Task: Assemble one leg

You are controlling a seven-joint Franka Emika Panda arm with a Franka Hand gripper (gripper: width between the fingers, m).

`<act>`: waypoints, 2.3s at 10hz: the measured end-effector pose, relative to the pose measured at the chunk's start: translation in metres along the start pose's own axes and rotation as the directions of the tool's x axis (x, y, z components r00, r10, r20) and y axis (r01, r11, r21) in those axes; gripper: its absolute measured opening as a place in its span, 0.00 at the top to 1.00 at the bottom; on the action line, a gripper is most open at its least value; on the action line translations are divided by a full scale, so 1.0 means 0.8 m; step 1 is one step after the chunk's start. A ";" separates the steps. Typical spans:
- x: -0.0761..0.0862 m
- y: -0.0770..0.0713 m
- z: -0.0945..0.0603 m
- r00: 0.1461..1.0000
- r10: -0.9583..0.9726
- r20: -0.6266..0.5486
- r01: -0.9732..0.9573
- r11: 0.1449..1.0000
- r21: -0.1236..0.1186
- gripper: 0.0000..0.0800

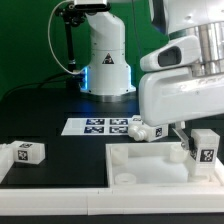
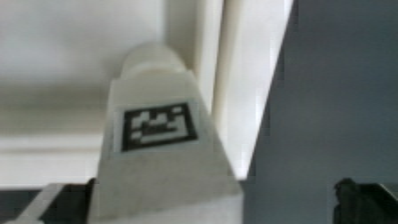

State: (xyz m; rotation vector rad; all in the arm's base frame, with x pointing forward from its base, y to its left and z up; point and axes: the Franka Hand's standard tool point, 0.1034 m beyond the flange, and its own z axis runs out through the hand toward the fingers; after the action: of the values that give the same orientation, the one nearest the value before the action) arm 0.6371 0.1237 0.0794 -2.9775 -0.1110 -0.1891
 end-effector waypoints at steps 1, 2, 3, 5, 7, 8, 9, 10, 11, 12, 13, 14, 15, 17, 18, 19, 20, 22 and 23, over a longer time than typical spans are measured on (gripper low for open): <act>-0.004 0.006 0.002 0.998 0.000 0.068 0.000 1.000 0.008 0.19; -0.004 0.015 0.002 0.995 0.007 0.098 -0.008 1.000 0.010 0.19; -0.001 0.018 0.001 0.997 0.016 0.072 -0.016 1.000 0.004 0.19; -0.003 0.016 0.002 0.996 0.038 0.075 -0.038 0.999 0.002 0.51; -0.003 0.018 0.003 0.989 0.124 0.075 -0.124 0.992 -0.004 0.64; -0.003 0.018 0.003 0.973 0.218 0.074 -0.217 0.976 -0.012 0.64; -0.003 0.019 0.003 0.957 0.282 0.072 -0.282 0.959 -0.017 0.64; -0.003 0.019 0.004 0.934 0.351 0.070 -0.351 0.936 -0.023 0.64; -0.002 0.019 0.005 0.880 0.472 0.056 -0.471 0.881 -0.035 0.64; -0.002 0.020 0.005 0.794 0.606 0.048 -0.604 0.796 -0.044 0.64; -0.004 0.017 0.006 0.638 0.769 0.036 -0.767 0.639 -0.058 0.64; -0.006 0.008 0.008 0.471 0.882 0.025 -0.879 0.471 -0.068 0.64; -0.005 0.005 0.009 0.353 0.935 0.029 -0.934 0.354 -0.054 0.64; -0.003 0.006 0.010 0.232 0.972 0.029 -0.972 0.233 -0.031 0.64; -0.003 0.007 0.010 0.277 0.960 0.030 -0.960 0.278 -0.031 0.64; -0.003 0.008 0.009 0.341 0.939 0.029 -0.939 0.342 -0.028 0.64; -0.002 0.011 0.008 0.452 0.892 0.029 -0.891 0.453 -0.023 0.52; 0.004 0.020 -0.001 0.775 0.631 0.035 -0.630 0.776 -0.035 0.24; 0.006 0.012 -0.003 0.852 0.523 0.026 -0.521 0.852 -0.055 0.24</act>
Offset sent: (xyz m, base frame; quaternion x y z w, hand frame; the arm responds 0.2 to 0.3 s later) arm 0.0000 0.0000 0.0000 0.0000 0.0000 0.0650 0.9979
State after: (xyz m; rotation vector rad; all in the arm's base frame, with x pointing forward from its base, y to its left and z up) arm 0.6425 0.1138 0.0812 -2.9195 0.7049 -0.0620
